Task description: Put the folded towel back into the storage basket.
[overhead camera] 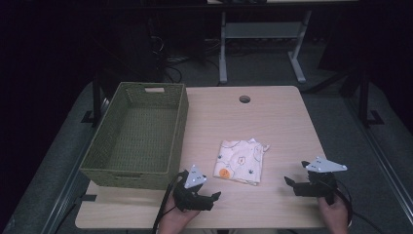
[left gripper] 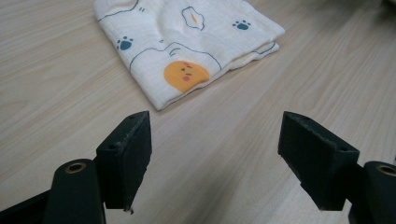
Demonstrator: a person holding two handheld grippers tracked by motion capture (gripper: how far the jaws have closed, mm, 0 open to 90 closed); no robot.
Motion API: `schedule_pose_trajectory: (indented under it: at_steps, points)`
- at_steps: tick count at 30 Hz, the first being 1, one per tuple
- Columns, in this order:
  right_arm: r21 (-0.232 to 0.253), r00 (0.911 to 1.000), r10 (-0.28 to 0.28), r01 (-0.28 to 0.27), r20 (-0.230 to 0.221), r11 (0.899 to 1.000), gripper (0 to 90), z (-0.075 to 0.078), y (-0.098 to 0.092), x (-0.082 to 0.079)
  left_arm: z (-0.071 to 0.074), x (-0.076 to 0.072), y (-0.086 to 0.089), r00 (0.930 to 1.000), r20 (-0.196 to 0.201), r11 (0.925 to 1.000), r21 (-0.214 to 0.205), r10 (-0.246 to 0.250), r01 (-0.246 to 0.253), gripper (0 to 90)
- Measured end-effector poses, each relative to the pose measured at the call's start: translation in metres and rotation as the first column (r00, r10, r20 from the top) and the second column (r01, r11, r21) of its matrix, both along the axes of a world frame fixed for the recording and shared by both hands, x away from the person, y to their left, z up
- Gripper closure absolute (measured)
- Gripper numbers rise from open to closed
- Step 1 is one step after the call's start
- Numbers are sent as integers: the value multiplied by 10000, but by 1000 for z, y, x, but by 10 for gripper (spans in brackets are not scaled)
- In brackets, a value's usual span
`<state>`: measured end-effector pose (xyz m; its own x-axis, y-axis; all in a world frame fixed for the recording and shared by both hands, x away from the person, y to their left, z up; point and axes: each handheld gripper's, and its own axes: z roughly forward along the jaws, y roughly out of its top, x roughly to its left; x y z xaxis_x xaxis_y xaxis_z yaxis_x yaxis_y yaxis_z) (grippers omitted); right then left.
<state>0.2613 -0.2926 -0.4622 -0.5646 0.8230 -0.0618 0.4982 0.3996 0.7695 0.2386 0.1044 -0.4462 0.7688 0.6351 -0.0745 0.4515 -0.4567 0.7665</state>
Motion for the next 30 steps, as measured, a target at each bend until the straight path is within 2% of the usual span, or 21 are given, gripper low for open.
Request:
schedule_pose_trajectory:
  at_steps: [4,8,11,15,17,22,30]
  points:
    - [-52,10000,-22,22,-2,10000,139,-1,1,2,-2,2,0,9999,-100,9999,118,-84,85,271]
    - [-115,10000,-28,29,23,9999,139,-2,1,3,0,2,1,10000,-9,9997,231,-97,97,272]
    - [-230,9999,-111,111,27,9997,139,-2,1,6,2,3,3,10000,7,9999,163,-48,48,272]
    - [-237,9999,-146,147,16,9996,139,-4,2,9,7,4,1,9999,126,9994,337,-3,-1,271]
    - [-153,9999,-71,69,-133,9999,139,-4,2,9,10,6,-3,10000,-16,9998,183,-4,5,270]
    - [-130,10000,-13,12,-66,9999,139,-4,3,7,14,9,-11,10000,89,9994,335,-35,32,270]
    - [-29,9999,99,-99,-33,9999,139,-2,4,5,34,10,-34,9967,533,9962,653,-617,582,271]
